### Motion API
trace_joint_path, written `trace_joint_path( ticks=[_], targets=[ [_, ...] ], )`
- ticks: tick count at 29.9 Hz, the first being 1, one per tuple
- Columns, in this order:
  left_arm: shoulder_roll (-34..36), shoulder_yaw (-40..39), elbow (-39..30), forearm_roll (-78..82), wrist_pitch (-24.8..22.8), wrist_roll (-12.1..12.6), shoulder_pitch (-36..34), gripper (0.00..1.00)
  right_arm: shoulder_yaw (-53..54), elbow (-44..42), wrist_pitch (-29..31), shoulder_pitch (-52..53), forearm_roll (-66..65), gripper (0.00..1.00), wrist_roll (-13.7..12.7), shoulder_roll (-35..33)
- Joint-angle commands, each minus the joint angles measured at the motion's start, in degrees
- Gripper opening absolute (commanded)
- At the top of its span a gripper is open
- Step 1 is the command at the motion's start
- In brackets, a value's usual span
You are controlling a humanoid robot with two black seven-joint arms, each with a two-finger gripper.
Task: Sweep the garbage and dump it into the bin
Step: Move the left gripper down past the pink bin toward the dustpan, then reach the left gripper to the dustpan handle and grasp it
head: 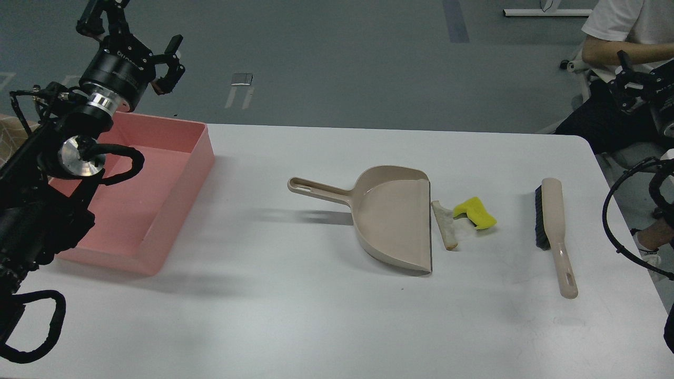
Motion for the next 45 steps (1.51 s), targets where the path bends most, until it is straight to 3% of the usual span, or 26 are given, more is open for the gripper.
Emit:
trace_joint_path(
  ticks=[1,8,17,21,32,38,42,45],
  targets=[
    [-0.75,0.06,-0.93,0.17,0.19,0.32,0.13,0.98,0.00,0.19,0.00,0.06,-0.03,1.00,0.03,0.00],
    [-1.54,0.06,-2.42,-0.01,0.45,0.06,0.57,0.98,0.00,0.98,0.00,-0.11,-0.03,1.00,0.29,0.00],
    [5.48,0.23,-21.48,0.43,0.71,0.32,11.37,0.98,0.79,0.89,0.00,-0.82,-0.03,1.00,0.47,0.00],
    [10.39,0.32,-32.63,1.22,3.69,0.67,17.69,0.97,0.79,0.98,0.00,-1.43,-0.03,1.00,0.56,0.00],
    [20.42,0.59,-46.97,8.23,5.29,0.15,32.37,0.93,2.11,2.29,0.00,-4.94,0.06,1.00,0.56,-0.61],
    [18.50,1.02,-46.64,21.06,6.42,0.15,35.28,0.89,2.20,3.26,0.00,-5.91,0.06,1.00,0.56,-0.87],
    [13.66,5.07,-43.73,26.71,7.48,0.24,33.62,0.89,2.20,3.35,0.00,-6.00,0.06,1.00,0.56,-0.87],
    [9.01,12.77,-39.00,33.63,7.83,0.41,29.15,0.83,2.20,3.79,0.00,-6.18,0.06,1.00,0.56,-0.87]
  ],
)
